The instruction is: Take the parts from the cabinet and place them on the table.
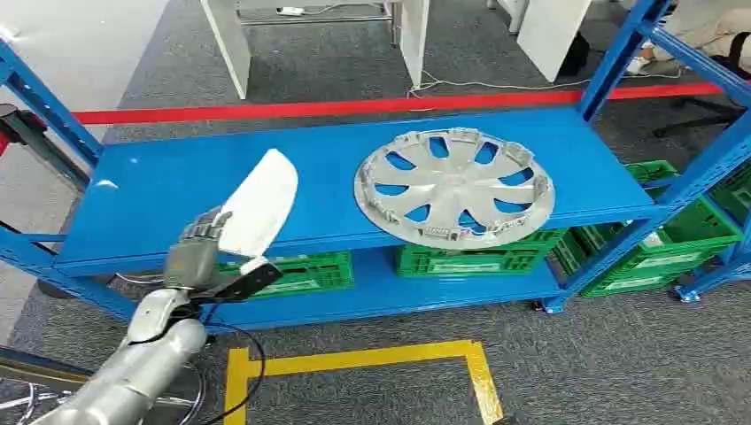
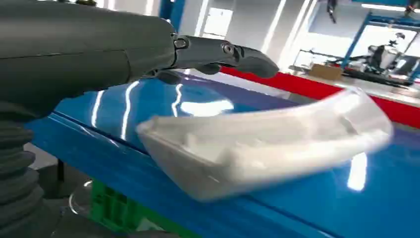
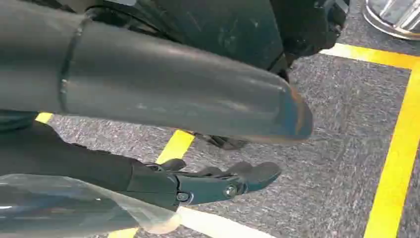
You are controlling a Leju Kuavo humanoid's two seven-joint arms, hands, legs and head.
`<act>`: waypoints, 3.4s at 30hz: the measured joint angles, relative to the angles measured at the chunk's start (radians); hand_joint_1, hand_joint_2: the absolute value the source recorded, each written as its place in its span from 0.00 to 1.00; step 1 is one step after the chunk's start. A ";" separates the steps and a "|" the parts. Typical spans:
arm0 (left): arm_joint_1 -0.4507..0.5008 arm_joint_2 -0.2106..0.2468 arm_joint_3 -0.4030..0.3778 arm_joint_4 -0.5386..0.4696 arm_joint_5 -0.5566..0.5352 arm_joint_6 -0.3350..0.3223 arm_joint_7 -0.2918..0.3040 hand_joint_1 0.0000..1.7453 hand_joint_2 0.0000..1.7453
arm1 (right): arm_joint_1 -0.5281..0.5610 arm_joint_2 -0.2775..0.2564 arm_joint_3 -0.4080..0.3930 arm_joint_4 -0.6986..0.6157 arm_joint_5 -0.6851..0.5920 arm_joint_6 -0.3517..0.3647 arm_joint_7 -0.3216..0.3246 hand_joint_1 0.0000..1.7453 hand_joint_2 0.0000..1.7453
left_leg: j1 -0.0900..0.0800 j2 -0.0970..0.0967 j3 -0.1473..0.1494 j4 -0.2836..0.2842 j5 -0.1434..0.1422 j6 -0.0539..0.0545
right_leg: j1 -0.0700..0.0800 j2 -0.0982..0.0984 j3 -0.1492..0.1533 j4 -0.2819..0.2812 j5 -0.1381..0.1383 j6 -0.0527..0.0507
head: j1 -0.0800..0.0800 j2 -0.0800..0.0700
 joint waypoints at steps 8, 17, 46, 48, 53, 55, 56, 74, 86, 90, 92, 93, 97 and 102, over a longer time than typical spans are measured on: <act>-0.031 -0.033 -0.043 0.066 -0.016 0.007 0.008 0.00 1.00 | 0.004 0.000 0.002 -0.005 0.009 0.000 0.014 0.00 0.00 | 0.000 0.000 0.000 0.000 0.000 0.000 | 0.000 0.000 0.000 0.000 0.000 0.000 | 0.000 0.000; -0.042 -0.059 -0.071 0.099 -0.004 0.009 0.023 1.00 1.00 | 0.004 0.000 0.007 -0.011 0.005 -0.006 0.013 0.00 0.00 | 0.000 0.000 0.000 0.000 0.000 0.000 | 0.000 0.000 0.000 0.000 0.000 0.000 | 0.000 0.000; 0.022 0.049 -0.063 -0.389 -0.525 0.174 0.189 1.00 1.00 | 0.016 -0.008 -0.002 -0.011 0.010 -0.017 -0.028 0.00 0.00 | 0.000 0.000 -0.002 0.000 0.000 0.000 | 0.000 0.000 -0.001 0.000 0.000 0.000 | 0.000 0.000; 0.025 0.073 -0.063 -0.447 -0.539 0.175 0.197 1.00 1.00 | 0.016 -0.008 -0.002 -0.011 0.010 -0.017 -0.030 0.00 0.00 | 0.000 0.000 -0.002 0.000 0.000 0.000 | 0.000 0.000 -0.001 0.000 0.000 0.000 | 0.000 0.000; 0.032 0.106 -0.063 -0.516 -0.539 0.175 0.203 1.00 1.00 | 0.016 -0.008 -0.003 -0.011 0.011 -0.014 -0.033 0.00 0.00 | 0.000 0.000 -0.001 0.000 0.000 0.000 | 0.000 0.000 -0.001 0.000 0.000 0.000 | 0.000 0.000; 0.035 0.112 -0.063 -0.528 -0.539 0.175 0.203 1.00 1.00 | 0.016 -0.008 -0.003 -0.011 0.011 -0.014 -0.034 0.00 0.00 | 0.000 0.000 -0.001 0.000 0.000 0.000 | 0.000 0.000 -0.001 0.000 0.000 0.000 | 0.000 0.000; 0.036 0.115 -0.063 -0.533 -0.539 0.175 0.203 1.00 1.00 | 0.016 -0.008 -0.003 -0.011 0.011 -0.014 -0.034 0.00 0.00 | 0.000 0.000 -0.002 0.000 0.000 0.000 | 0.000 0.000 -0.001 0.000 0.000 0.000 | 0.000 0.000; 0.050 0.119 -0.053 -0.511 -0.506 0.174 0.181 1.00 1.00 | 0.002 -0.008 -0.013 -0.011 0.011 -0.014 -0.039 0.00 0.00 | 0.006 0.004 0.003 -0.013 0.017 0.029 | -0.002 0.009 -0.016 0.010 -0.015 0.019 | 0.001 0.000; 0.125 0.200 -0.052 -0.544 -0.541 0.176 0.236 1.00 1.00 | -0.017 -0.008 -0.018 -0.011 0.026 -0.035 -0.022 0.00 0.00 | 0.006 -0.005 -0.034 0.032 0.011 -0.001 | -0.006 0.029 -0.082 0.066 0.041 0.016 | 0.005 0.000; 0.141 0.230 -0.049 -0.556 -0.541 0.178 0.238 1.00 1.00 | -0.026 -0.007 -0.019 -0.011 0.023 -0.040 -0.021 0.00 0.00 | 0.010 -0.005 -0.065 0.085 -0.044 -0.028 | -0.014 0.025 -0.097 0.052 0.047 -0.011 | 0.002 0.000; 0.145 0.237 -0.048 -0.556 -0.541 0.178 0.239 1.00 1.00 | -0.029 -0.006 -0.019 -0.012 0.026 -0.040 -0.021 0.00 0.00 | 0.018 -0.005 -0.118 0.235 -0.136 -0.040 | -0.011 0.021 -0.112 0.052 0.057 -0.022 | -0.001 0.000; 0.151 0.241 -0.049 -0.556 -0.541 0.178 0.239 1.00 1.00 | -0.029 -0.006 -0.019 -0.012 0.026 -0.044 -0.020 0.00 0.00 | 0.020 -0.005 -0.138 0.300 -0.164 -0.043 | -0.010 0.019 -0.121 0.052 0.062 -0.024 | -0.001 0.000; 0.167 0.264 -0.050 -0.564 -0.541 0.178 0.250 1.00 1.00 | -0.034 -0.006 -0.019 -0.012 0.031 -0.071 -0.010 0.00 0.00 | 0.024 -0.004 -0.038 0.171 -0.062 -0.039 | -0.010 0.017 -0.155 0.055 0.090 -0.019 | -0.002 0.000; 0.161 0.293 -0.055 -0.581 -0.541 0.178 0.267 1.00 1.00 | -0.055 -0.006 -0.029 -0.011 0.029 -0.097 0.005 0.00 0.00 | 0.011 -0.006 0.045 0.004 -0.047 -0.017 | -0.011 0.017 -0.164 0.043 0.132 0.008 | -0.006 0.000</act>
